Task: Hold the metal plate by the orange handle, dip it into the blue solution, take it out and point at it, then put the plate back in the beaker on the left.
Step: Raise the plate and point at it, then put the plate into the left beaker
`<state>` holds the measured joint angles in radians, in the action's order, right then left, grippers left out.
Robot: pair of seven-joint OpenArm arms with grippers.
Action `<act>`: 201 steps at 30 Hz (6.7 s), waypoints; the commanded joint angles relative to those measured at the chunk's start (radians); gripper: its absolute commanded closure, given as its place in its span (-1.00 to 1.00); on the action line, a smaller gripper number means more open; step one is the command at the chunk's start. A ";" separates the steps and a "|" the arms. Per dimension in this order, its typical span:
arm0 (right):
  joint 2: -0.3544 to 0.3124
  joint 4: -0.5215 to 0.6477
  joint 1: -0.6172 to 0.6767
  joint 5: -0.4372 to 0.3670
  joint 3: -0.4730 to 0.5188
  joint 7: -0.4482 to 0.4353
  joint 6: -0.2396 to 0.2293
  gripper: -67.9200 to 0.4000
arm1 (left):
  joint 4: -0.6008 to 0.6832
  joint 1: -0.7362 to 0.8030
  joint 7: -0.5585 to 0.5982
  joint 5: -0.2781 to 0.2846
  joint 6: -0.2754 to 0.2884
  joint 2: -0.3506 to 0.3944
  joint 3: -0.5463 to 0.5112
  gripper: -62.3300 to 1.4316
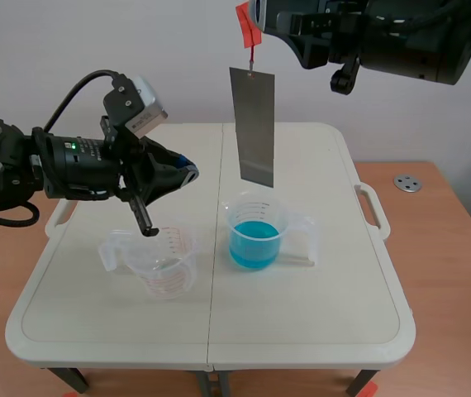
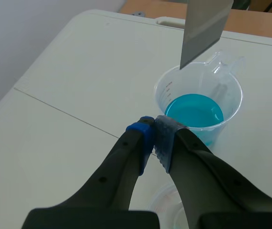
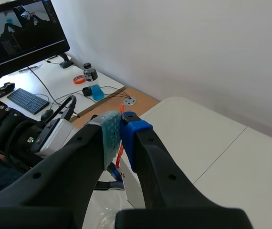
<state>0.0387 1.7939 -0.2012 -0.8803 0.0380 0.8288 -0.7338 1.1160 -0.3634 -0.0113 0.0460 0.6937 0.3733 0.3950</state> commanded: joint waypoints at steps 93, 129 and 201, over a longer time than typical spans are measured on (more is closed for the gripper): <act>0.004 0.025 -0.084 -0.048 -0.240 -0.040 -0.012 0.95 | 0.385 1.449 0.206 0.048 -0.055 -0.049 -1.021 0.91; 0.056 -0.035 -0.084 -0.021 -0.393 -0.084 -0.012 0.95 | 0.384 1.446 0.201 -0.118 -0.055 -0.096 -0.855 0.91; 0.056 -0.573 -0.081 0.213 -0.421 -0.351 -0.012 0.95 | 0.384 1.443 0.198 -0.118 -0.055 -0.096 -0.855 0.91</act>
<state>0.0776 1.2133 -0.2600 -0.6571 -0.3710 0.4973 -0.7300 1.4940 1.0798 0.1799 -0.0788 0.6369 0.2745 -0.4500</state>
